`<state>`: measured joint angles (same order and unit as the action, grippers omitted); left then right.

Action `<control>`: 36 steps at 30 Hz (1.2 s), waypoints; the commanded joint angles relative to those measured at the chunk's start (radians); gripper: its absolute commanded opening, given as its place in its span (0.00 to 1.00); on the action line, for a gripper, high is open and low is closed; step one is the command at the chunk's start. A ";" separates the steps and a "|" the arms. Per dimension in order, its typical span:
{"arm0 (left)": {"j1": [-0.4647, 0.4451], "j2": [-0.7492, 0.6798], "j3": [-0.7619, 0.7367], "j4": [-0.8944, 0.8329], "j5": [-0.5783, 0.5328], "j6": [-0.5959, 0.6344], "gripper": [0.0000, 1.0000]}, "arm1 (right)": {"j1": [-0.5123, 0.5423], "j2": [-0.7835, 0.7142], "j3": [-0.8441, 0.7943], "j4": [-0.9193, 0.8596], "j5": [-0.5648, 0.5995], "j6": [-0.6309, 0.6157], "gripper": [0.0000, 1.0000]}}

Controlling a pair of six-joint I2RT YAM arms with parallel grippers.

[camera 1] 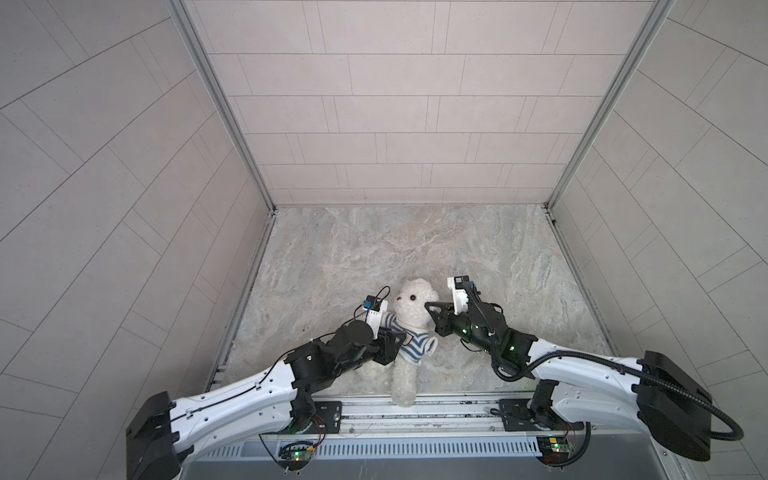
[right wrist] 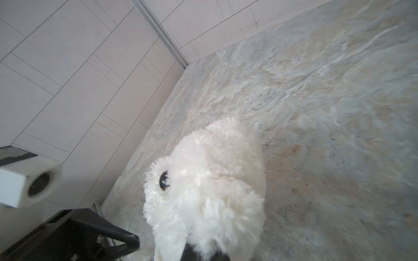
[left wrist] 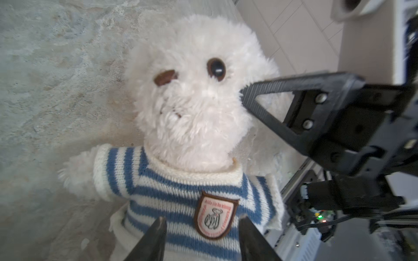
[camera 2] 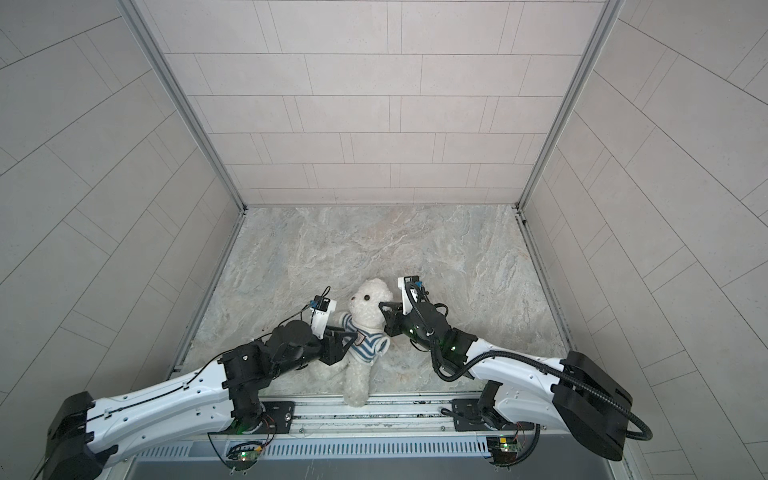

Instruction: Dress the teddy bear

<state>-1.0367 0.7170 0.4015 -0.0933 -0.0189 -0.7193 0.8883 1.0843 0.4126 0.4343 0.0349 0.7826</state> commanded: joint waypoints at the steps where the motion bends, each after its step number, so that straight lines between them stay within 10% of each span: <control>1: -0.008 -0.102 -0.065 -0.037 0.041 -0.106 0.58 | 0.017 -0.037 -0.019 -0.138 0.147 -0.017 0.00; 7: -0.033 -0.157 -0.145 0.062 0.146 -0.210 0.79 | 0.056 -0.083 -0.054 -0.146 0.230 0.009 0.00; 36: -0.129 0.349 -0.042 0.552 0.113 -0.315 0.43 | 0.151 -0.289 -0.199 0.013 0.408 0.012 0.00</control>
<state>-1.1618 1.0321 0.3283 0.3862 0.1040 -1.0405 1.0336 0.8173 0.2199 0.3920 0.4026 0.7891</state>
